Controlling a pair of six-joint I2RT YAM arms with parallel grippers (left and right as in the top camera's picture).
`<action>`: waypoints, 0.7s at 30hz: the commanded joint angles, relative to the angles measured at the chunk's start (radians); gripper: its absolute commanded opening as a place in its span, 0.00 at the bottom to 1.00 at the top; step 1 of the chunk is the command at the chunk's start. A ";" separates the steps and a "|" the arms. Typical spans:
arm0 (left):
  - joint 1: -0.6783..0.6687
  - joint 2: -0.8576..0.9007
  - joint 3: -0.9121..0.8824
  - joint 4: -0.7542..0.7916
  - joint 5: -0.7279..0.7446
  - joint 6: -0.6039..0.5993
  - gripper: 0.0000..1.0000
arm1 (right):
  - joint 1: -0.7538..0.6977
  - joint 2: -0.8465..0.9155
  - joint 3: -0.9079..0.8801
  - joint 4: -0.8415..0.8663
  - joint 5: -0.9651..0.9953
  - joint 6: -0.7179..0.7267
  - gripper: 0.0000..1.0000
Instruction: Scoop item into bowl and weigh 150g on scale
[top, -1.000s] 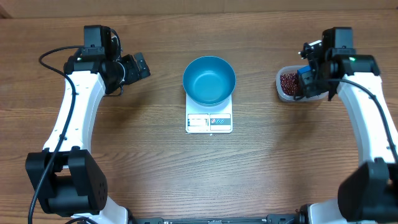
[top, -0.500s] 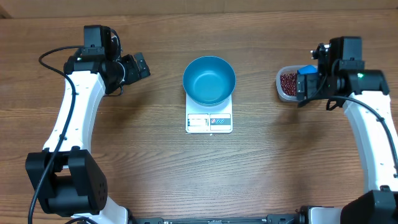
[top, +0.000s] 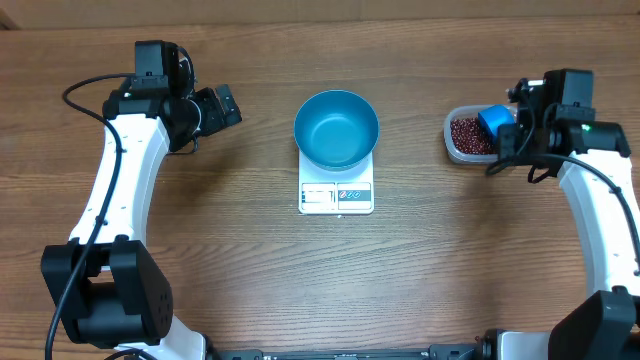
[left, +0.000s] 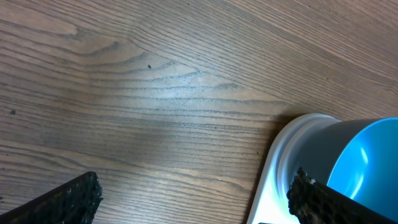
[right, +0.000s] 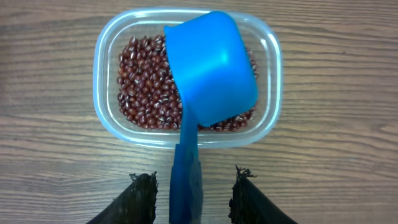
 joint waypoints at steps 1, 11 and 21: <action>-0.002 -0.027 0.014 0.001 -0.006 0.019 1.00 | 0.000 0.016 -0.010 0.020 -0.014 -0.050 0.40; -0.002 -0.027 0.014 0.001 -0.006 0.019 0.99 | 0.000 0.027 -0.083 0.121 -0.010 -0.100 0.25; -0.002 -0.027 0.014 0.001 -0.006 0.019 0.99 | -0.001 0.029 -0.123 0.194 -0.010 -0.112 0.21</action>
